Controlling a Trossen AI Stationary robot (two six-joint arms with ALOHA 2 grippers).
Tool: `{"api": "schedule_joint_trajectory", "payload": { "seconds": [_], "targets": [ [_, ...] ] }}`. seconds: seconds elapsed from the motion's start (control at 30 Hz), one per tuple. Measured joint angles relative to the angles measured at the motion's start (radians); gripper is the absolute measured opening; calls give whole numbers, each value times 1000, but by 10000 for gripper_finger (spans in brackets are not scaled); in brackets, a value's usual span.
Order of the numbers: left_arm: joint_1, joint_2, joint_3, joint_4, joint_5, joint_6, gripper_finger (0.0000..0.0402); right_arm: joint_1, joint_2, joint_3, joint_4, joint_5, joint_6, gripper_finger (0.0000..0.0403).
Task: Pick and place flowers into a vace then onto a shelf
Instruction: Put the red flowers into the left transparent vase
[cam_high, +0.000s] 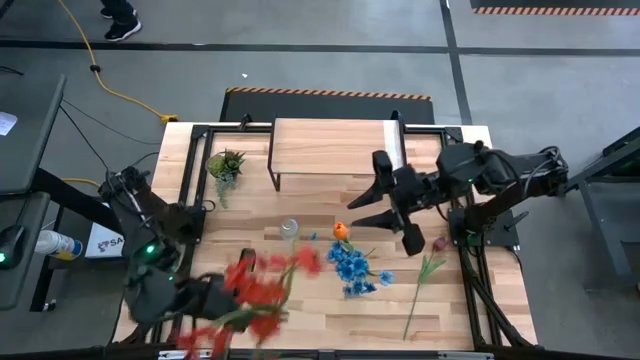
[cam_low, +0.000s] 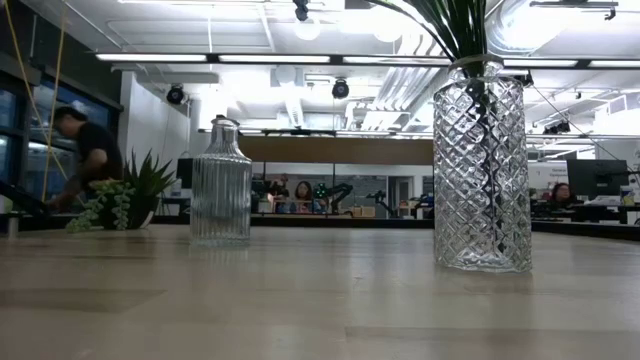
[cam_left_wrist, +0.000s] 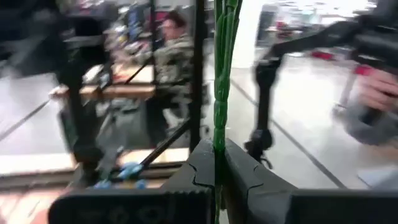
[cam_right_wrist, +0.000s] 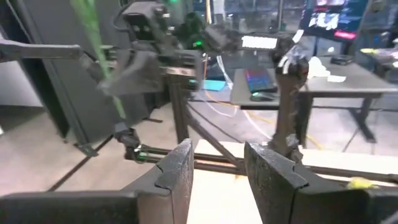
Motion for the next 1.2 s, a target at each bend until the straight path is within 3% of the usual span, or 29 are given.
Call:
{"api": "schedule_joint_trajectory", "payload": {
  "seconds": [0.33,0.77,0.97,1.2],
  "targets": [
    [-86,2,0,272,170,413,41,-1,-16,0,-16,44,-73,134],
    [-84,4,0,301,156,428,41,-2,-13,0,-18,44,-84,134],
    [-67,4,0,180,-110,264,41,-2,-13,0,-18,44,-85,133],
    [8,15,1,-39,-233,-77,41,-2,-13,0,-18,44,-80,134]
  ]
}}
